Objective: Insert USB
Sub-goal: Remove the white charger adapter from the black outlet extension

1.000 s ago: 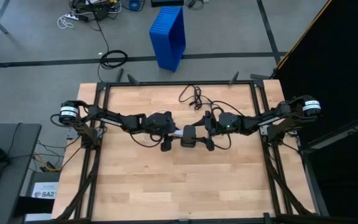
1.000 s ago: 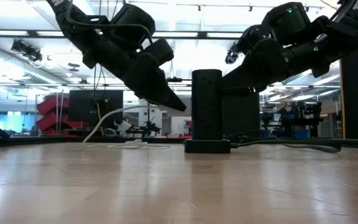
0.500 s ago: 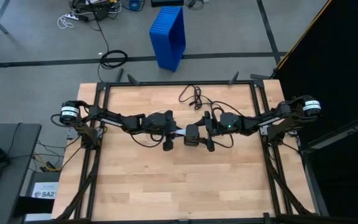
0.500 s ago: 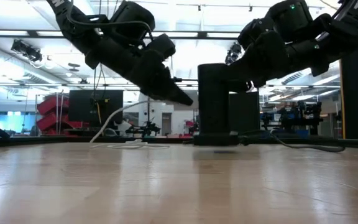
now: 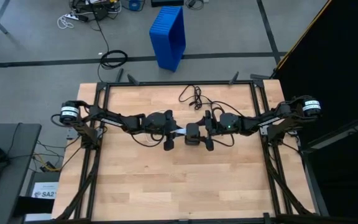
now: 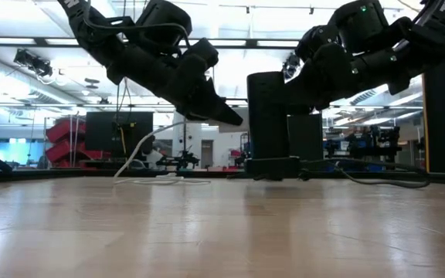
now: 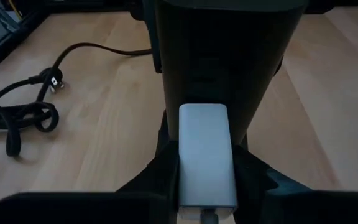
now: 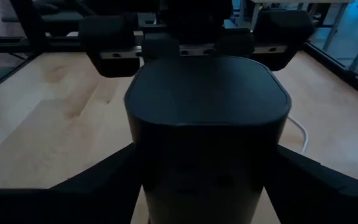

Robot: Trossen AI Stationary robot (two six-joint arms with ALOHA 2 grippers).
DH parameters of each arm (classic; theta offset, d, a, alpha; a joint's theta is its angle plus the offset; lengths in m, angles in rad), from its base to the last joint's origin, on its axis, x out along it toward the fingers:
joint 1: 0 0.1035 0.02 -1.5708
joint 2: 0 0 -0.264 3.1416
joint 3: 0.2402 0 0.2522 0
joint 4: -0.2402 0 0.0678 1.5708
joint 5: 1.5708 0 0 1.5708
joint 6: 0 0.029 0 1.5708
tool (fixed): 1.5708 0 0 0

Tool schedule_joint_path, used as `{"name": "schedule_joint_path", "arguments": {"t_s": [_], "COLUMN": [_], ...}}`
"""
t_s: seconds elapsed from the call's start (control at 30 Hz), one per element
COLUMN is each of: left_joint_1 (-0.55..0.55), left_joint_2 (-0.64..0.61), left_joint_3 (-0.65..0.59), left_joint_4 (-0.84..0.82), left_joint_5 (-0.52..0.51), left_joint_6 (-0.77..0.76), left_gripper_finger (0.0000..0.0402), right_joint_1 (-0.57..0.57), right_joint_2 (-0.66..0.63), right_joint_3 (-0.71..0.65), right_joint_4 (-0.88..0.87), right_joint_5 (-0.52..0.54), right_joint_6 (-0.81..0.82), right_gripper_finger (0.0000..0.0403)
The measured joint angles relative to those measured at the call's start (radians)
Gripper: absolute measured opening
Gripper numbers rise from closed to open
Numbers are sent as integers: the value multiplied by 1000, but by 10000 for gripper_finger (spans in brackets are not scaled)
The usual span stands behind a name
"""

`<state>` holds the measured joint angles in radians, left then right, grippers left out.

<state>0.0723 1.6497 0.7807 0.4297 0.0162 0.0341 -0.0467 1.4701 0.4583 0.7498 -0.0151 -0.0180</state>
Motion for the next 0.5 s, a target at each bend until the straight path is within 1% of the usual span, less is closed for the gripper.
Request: {"name": "schedule_joint_path", "arguments": {"t_s": [0.07,0.17,0.27,0.37,0.5], "left_joint_1": [0,0,1,5,8], "left_joint_2": [11,28,42,43,42], "left_joint_3": [0,0,-1,0,2], "left_joint_4": [8,31,29,-3,-20], "left_joint_5": [0,0,1,2,-23], "left_joint_6": [-1,-7,-7,-7,-13], "left_gripper_finger": [76,76,76,76,76], "right_joint_1": [0,-1,-2,-8,-33], "right_joint_2": [0,9,57,133,204], "right_joint_3": [0,-3,-3,24,60], "right_joint_4": [0,9,63,93,113], "right_joint_5": [0,1,-2,-1,-7], "right_joint_6": [-1,-1,2,-2,-9], "right_gripper_finger": [245,240,249,259,254]}}
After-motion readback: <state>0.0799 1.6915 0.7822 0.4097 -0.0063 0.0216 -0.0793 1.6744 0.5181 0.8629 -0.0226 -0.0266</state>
